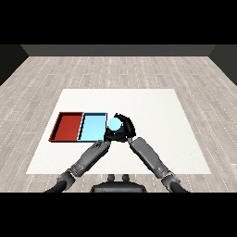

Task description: Pick the blue can and put it in the blue box

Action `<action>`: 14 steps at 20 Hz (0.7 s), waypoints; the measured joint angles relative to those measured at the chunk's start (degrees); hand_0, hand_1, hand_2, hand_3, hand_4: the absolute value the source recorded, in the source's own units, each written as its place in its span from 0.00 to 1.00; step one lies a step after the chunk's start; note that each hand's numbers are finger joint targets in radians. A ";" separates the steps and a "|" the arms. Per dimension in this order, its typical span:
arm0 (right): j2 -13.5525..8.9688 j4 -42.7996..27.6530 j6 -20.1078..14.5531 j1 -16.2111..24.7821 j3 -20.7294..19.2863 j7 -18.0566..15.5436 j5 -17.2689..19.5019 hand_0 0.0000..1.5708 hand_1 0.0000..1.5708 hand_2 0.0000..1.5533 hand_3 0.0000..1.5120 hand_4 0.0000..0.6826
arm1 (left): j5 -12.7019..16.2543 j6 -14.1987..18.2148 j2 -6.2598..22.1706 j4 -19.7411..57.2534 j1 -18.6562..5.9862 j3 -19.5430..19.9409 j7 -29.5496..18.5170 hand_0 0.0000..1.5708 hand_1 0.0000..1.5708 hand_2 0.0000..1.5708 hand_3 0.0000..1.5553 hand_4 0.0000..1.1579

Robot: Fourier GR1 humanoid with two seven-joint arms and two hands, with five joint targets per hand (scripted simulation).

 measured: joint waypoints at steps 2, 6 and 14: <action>-0.11 -0.93 0.41 1.00 -0.27 -0.02 0.37 0.92 0.92 0.94 0.91 0.76 | 1.66 1.51 -0.33 0.73 -0.10 -0.57 -0.50 1.00 1.00 1.00 0.97 1.00; 0.04 -0.76 1.76 1.68 -0.69 -1.04 -0.02 0.90 0.90 0.94 0.91 0.77 | 1.95 5.65 -0.64 1.07 -0.27 -1.92 1.30 1.00 1.00 0.99 0.94 0.97; 0.18 -0.01 2.10 1.53 -1.24 -1.51 -0.57 0.91 0.91 0.94 0.91 0.76 | 2.36 7.88 -0.76 4.43 -2.33 -2.00 -0.39 1.00 1.00 0.99 0.95 0.99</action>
